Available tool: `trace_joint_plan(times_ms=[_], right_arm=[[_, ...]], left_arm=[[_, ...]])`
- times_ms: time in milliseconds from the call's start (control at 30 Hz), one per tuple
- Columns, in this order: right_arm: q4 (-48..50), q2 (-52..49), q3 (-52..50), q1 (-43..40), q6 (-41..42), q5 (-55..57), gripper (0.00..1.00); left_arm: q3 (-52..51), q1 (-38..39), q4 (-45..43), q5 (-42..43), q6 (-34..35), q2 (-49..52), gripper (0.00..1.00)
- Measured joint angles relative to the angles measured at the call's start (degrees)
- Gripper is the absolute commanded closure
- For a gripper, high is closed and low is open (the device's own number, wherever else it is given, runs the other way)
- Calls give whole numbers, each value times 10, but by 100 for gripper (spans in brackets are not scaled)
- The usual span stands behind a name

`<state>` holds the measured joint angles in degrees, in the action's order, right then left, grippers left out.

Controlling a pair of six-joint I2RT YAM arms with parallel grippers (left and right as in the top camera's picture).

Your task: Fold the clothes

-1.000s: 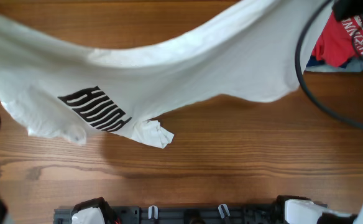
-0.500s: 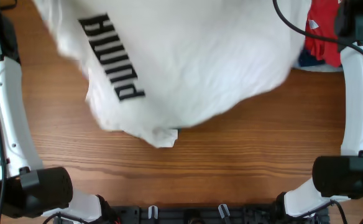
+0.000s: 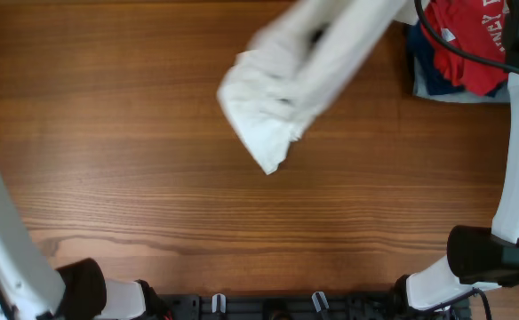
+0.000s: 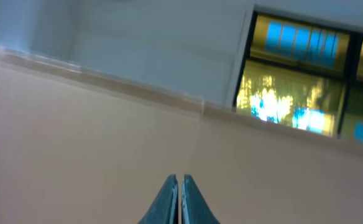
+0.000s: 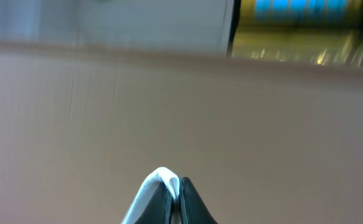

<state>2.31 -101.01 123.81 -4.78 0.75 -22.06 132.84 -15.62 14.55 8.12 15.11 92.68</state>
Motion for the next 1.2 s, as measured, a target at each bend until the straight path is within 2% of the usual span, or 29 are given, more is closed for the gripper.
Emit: trace_joint_plan(times_ms=[67, 167, 233, 367, 567, 700, 767, 833, 967, 1100, 1200], right_arm=[[-71, -1, 0, 0, -8, -17, 96], [-141, -5, -1, -1, -20, -38, 96], [-173, -7, -1, -1, -26, -50, 96], [-210, -7, -1, -1, -39, -61, 96], [-256, -7, -1, -4, -47, -64, 96], [-280, -7, -1, -18, -49, -60, 96], [-288, -7, -1, -26, -49, -60, 96], [-296, -7, -1, -36, -49, -59, 96], [-315, -7, -1, -53, -49, -57, 96], [-324, -7, -1, -55, -49, -55, 96], [-327, -7, -1, -55, -50, -54, 96]], left_arm=[[4, 0, 51, 17, -2, -4, 96], [6, 1, 184, 69, -4, 8, 96], [5, 7, 259, 90, -5, 28, 96], [0, 38, 353, 110, -27, 77, 95], [-3, 117, 419, 122, -80, 146, 93], [-3, 186, 426, 128, -100, 201, 90], [-3, 214, 425, 130, -104, 230, 85], [-3, 243, 419, 136, -107, 266, 75], [-3, 301, 385, 150, -116, 342, 39], [-4, 366, 318, 158, -114, 414, 23], [-4, 404, 274, 158, -116, 444, 17]])
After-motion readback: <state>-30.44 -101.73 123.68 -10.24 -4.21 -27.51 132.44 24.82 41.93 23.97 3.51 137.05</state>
